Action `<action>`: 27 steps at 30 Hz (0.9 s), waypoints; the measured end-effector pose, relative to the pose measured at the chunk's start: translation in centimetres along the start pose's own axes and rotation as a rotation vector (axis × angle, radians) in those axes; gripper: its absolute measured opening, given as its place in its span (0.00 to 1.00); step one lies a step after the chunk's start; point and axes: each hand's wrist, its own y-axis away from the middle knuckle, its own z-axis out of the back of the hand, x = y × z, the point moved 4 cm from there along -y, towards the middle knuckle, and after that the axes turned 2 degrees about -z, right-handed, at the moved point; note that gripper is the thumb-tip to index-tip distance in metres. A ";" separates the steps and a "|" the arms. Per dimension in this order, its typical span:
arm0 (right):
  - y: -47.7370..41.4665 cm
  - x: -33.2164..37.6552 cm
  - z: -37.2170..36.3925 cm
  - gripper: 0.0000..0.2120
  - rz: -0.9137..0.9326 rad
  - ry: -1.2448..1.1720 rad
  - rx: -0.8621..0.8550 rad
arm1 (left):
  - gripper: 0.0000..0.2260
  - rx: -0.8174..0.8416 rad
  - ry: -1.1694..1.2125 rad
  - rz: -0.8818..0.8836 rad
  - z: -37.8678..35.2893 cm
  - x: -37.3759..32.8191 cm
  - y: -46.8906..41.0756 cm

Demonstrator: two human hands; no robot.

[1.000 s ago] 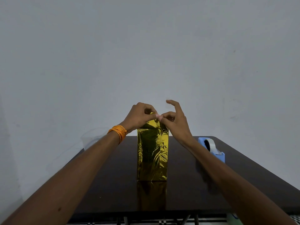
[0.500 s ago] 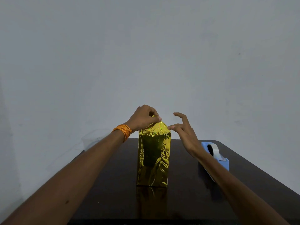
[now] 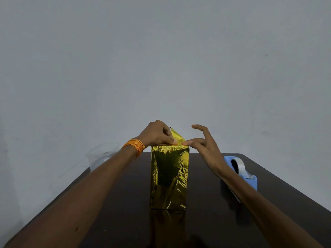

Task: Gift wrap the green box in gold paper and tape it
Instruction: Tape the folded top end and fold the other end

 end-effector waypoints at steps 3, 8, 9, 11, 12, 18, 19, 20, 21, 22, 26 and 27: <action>-0.4 0.2 -0.2 0.25 -0.034 -0.009 0.008 | 0.09 0.019 0.013 -0.002 0.1 0.1 -0.1; -1.7 0.7 -0.7 0.34 -0.147 -0.050 -0.045 | 0.09 0.050 0.011 0.008 0.0 0.3 -0.4; -1.8 0.6 -1.0 0.36 -0.207 -0.087 -0.022 | 0.09 0.045 0.016 0.009 0.0 0.4 -0.4; -2.1 0.3 -1.7 0.36 -0.347 -0.203 0.043 | 0.10 0.024 0.038 0.011 0.0 0.6 -0.2; -2.3 0.0 -1.9 0.36 -0.406 -0.266 0.055 | 0.11 0.008 0.056 0.010 0.0 0.7 -0.1; -2.7 -1.4 -2.1 0.33 -0.466 -0.321 0.021 | 0.09 -0.355 0.160 -0.054 0.8 1.8 1.4; -2.7 -1.4 -2.2 0.33 -0.460 -0.310 0.020 | 0.10 -0.436 0.181 -0.063 1.3 2.1 1.6; -2.7 -1.4 -2.1 0.33 -0.454 -0.298 0.019 | 0.11 -0.503 0.189 -0.076 1.7 2.1 1.8; -2.7 -1.4 -2.2 0.32 -0.448 -0.293 0.018 | 0.10 -0.559 0.188 -0.091 2.3 2.0 2.1; -2.7 -1.3 -2.3 0.32 -0.449 -0.292 0.018 | 0.10 -0.597 0.188 -0.103 2.9 1.8 2.4; -2.4 -1.0 -2.4 0.32 -0.452 -0.301 0.025 | 0.03 -0.369 0.203 -0.192 3.8 0.2 3.0; -2.3 -0.9 -2.4 0.32 -0.453 -0.298 0.020 | 0.03 -0.263 0.167 -0.208 3.4 -0.4 3.0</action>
